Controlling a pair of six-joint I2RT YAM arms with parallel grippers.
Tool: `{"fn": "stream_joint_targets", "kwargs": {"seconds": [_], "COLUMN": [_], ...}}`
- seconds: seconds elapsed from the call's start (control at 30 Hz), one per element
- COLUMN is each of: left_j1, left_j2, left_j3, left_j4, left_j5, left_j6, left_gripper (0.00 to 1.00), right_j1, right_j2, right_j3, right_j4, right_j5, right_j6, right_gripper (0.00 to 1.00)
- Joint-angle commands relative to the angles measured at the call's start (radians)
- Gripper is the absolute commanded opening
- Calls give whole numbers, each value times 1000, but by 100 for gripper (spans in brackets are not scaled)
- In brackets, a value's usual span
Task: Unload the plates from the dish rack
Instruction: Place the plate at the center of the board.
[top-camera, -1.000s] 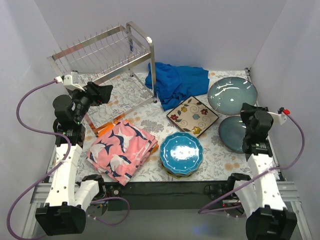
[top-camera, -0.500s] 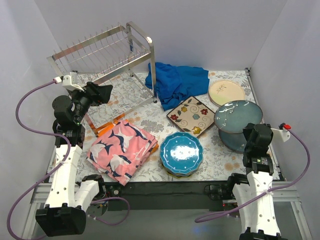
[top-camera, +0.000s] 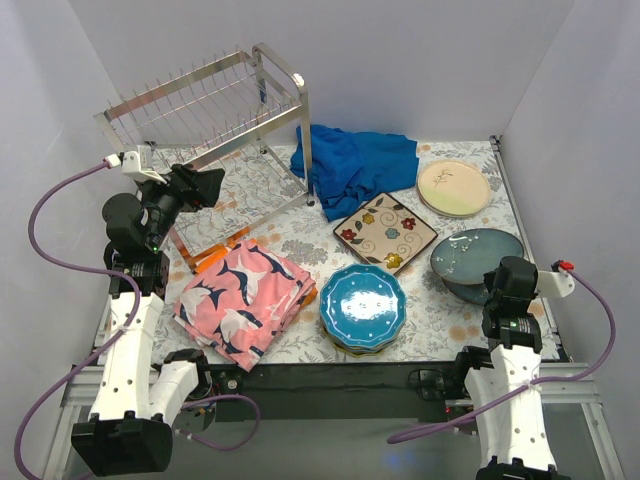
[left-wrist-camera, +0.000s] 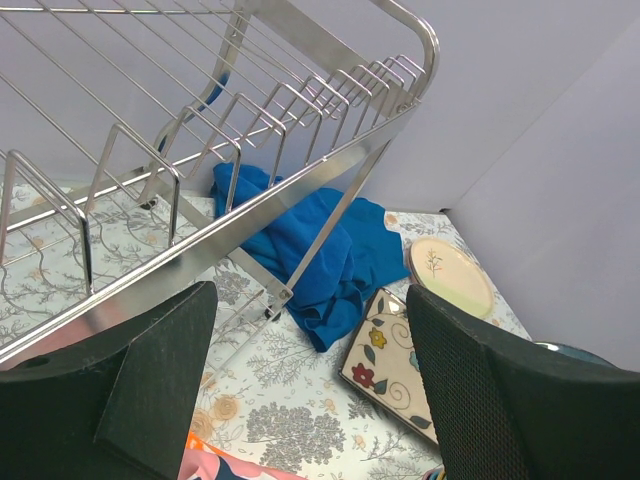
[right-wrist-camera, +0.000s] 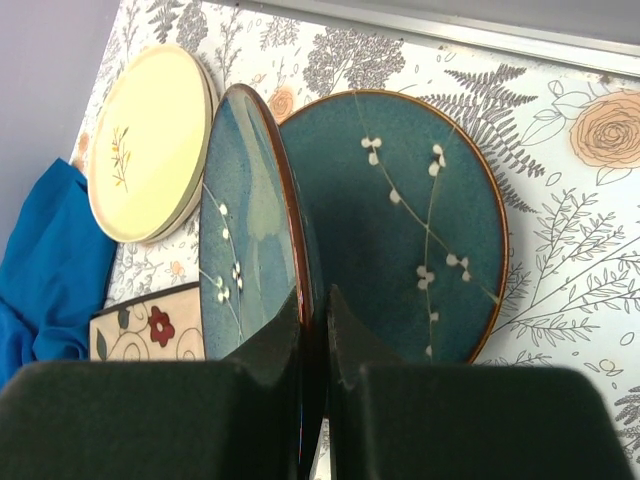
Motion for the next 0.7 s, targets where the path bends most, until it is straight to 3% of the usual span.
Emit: {"fn": "stream_joint_targets", "kwargs": {"seconds": [0.0,0.53,0.6,0.67], "left_j1": [7,7,7,7], "left_j2": [-13,-15,-18,-19], "left_j3": [13,15,16,16], "left_j4": [5,7,5,5], "left_j5": [0,2,0,-3], "left_j6": [3,3,4,4], "left_gripper": [75,75,75,75], "right_j1": [-14,-42,-42,-42], "right_j2": [-33,-34,-22,1], "right_j3": [22,-31,-15,-11], "right_j4": [181,152,118,99], "right_j5": [63,100,111,108], "right_j6": [49,104,112,129], "right_gripper": [1,2,16,23]}}
